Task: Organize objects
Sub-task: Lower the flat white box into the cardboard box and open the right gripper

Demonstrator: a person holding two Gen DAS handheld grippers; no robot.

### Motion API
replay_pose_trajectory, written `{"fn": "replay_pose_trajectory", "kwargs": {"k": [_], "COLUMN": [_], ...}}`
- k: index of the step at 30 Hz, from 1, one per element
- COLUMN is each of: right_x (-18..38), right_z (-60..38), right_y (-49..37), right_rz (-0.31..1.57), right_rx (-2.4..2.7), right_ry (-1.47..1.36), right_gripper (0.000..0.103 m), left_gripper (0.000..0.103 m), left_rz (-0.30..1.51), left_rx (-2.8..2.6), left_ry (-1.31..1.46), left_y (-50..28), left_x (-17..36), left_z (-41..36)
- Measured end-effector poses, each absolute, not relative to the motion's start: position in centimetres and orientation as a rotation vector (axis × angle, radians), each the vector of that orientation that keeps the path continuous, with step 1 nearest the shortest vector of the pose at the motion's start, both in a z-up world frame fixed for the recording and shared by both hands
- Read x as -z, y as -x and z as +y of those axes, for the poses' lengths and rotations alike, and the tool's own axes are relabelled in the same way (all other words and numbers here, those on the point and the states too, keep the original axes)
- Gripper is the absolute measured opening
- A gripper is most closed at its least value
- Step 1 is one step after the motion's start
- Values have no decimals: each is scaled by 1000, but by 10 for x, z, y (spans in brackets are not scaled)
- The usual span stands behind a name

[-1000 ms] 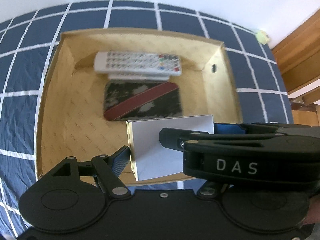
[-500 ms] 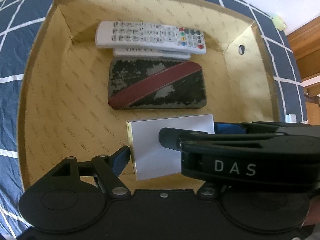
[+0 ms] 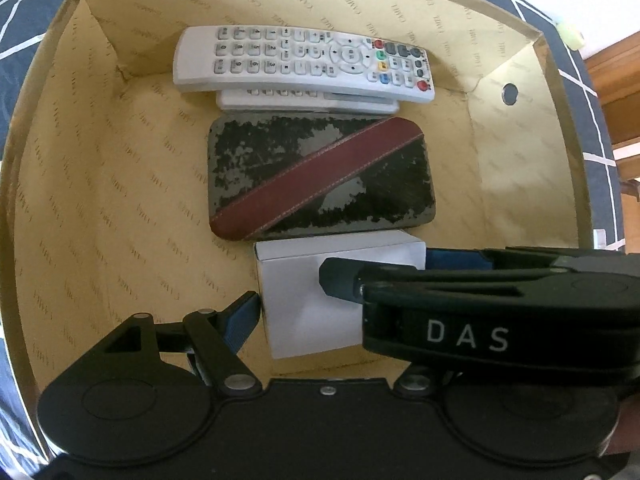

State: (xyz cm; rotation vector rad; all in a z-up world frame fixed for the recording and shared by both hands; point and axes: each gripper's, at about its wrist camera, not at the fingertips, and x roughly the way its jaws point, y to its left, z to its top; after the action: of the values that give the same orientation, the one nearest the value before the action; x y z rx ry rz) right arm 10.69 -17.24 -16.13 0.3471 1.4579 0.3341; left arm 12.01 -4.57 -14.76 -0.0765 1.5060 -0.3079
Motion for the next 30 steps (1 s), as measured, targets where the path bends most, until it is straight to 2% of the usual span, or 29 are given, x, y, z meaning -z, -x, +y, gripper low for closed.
{"fn": "replay_pose_trajectory", "kwargs": {"k": [30], "right_x": [169], "right_z": [-173], "right_y": [-113], "right_rz": [1478], "right_rx": [-319], "right_ry": [-342], "right_gripper": [65], "left_gripper": [72], "left_rz": [1516], "left_rx": [311], "left_ry": [86], "left_y": [-135], "left_x": [161], "left_z": [-48]}}
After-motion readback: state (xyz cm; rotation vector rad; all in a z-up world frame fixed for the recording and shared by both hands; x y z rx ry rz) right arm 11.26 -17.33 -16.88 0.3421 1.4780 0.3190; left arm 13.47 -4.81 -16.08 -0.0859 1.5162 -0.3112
